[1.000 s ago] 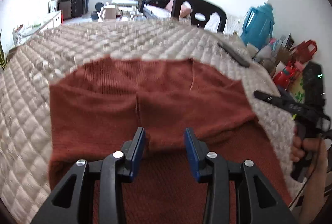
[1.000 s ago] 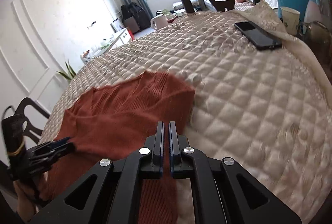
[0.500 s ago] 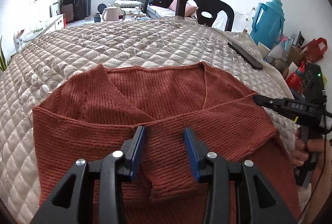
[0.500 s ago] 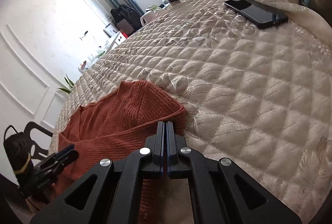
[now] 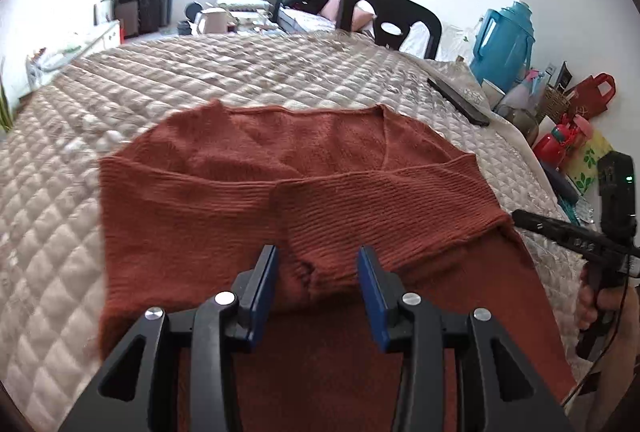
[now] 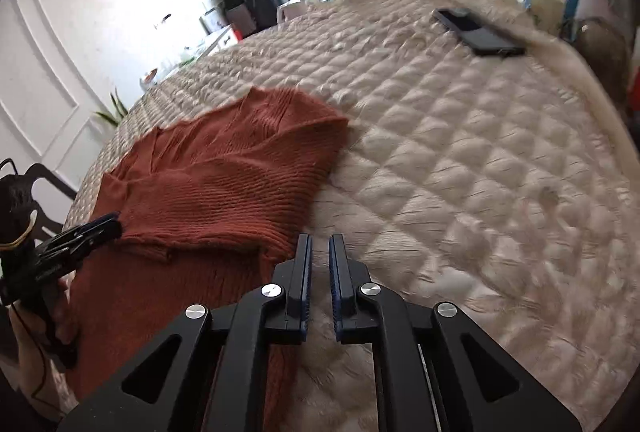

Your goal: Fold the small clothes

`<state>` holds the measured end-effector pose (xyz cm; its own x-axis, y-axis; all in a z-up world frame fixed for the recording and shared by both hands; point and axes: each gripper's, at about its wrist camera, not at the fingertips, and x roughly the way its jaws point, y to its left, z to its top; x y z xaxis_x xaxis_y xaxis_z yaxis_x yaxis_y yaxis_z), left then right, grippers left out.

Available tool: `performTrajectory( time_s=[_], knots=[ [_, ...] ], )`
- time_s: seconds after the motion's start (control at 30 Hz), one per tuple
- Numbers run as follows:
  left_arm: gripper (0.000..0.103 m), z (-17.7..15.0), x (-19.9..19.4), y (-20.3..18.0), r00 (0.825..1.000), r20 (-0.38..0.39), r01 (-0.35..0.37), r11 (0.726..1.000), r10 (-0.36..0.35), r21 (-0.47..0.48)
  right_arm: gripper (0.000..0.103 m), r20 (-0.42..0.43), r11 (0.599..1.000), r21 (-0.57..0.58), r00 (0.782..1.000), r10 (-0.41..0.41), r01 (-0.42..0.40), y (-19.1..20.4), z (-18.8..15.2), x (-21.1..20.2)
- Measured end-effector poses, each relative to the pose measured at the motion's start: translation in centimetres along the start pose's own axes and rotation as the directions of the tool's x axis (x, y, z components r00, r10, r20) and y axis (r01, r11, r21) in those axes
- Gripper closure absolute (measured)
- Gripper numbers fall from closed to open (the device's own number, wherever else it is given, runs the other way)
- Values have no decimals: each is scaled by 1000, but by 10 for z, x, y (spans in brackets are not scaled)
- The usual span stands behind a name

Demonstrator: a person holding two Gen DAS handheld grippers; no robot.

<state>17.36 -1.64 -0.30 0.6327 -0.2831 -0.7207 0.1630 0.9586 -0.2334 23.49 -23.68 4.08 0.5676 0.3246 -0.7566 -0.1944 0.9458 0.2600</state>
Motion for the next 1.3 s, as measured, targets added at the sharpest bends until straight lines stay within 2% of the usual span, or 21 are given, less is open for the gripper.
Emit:
performTrajectory(
  time_s=[0.23, 0.4, 0.47, 0.53, 0.57, 0.7, 0.83, 0.93, 1.13, 1.2, 1.23, 1.27, 1.3],
  knots=[
    [59, 6, -15, -7, 999, 39, 23, 1000, -22, -7, 95, 69, 998, -38, 996, 54, -51, 22, 2, -18],
    [59, 8, 1, -22, 999, 18, 39, 999, -40, 24, 95, 45, 995, -72, 996, 80, -76, 45, 10, 2],
    [59, 1, 13, -20, 999, -22, 28, 999, -28, 15, 95, 12, 994, -97, 998, 58, -57, 50, 8, 14],
    [59, -1, 11, -17, 999, -4, 41, 999, -41, 7, 95, -27, 994, -110, 999, 24, -27, 49, 1, 28],
    [59, -2, 11, -15, 999, -8, 40, 999, -40, 1, 95, -17, 994, -99, 999, 43, -45, 46, 1, 27],
    [58, -4, 13, -23, 1000, -11, -3, 999, 4, 33, 95, -19, 993, -104, 998, 56, -58, 44, -1, 25],
    [50, -5, 15, -32, 999, -17, -41, 996, 43, 84, 95, -13, 991, -135, 1000, 22, -23, 51, -2, 24],
    [45, -6, 15, -34, 999, -21, -39, 994, 42, 98, 95, -14, 992, -123, 999, 39, -40, 47, -2, 25],
    [42, -6, 15, -35, 999, -24, -38, 994, 41, 104, 95, -14, 992, -108, 998, 56, -57, 44, -2, 26],
    [32, -6, 17, -38, 999, -30, -40, 992, 44, 121, 95, -16, 992, -108, 998, 55, -57, 44, -1, 26],
    [22, -6, 20, -42, 998, -41, -42, 989, 48, 141, 95, -18, 992, -113, 999, 51, -53, 45, -1, 26],
    [16, -7, 23, -47, 997, -54, -47, 985, 56, 164, 95, -19, 992, -116, 999, 47, -49, 46, -1, 27],
    [15, -8, 25, -51, 996, -61, -57, 981, 69, 185, 95, -21, 992, -119, 999, 41, -44, 47, -1, 27]
  ],
)
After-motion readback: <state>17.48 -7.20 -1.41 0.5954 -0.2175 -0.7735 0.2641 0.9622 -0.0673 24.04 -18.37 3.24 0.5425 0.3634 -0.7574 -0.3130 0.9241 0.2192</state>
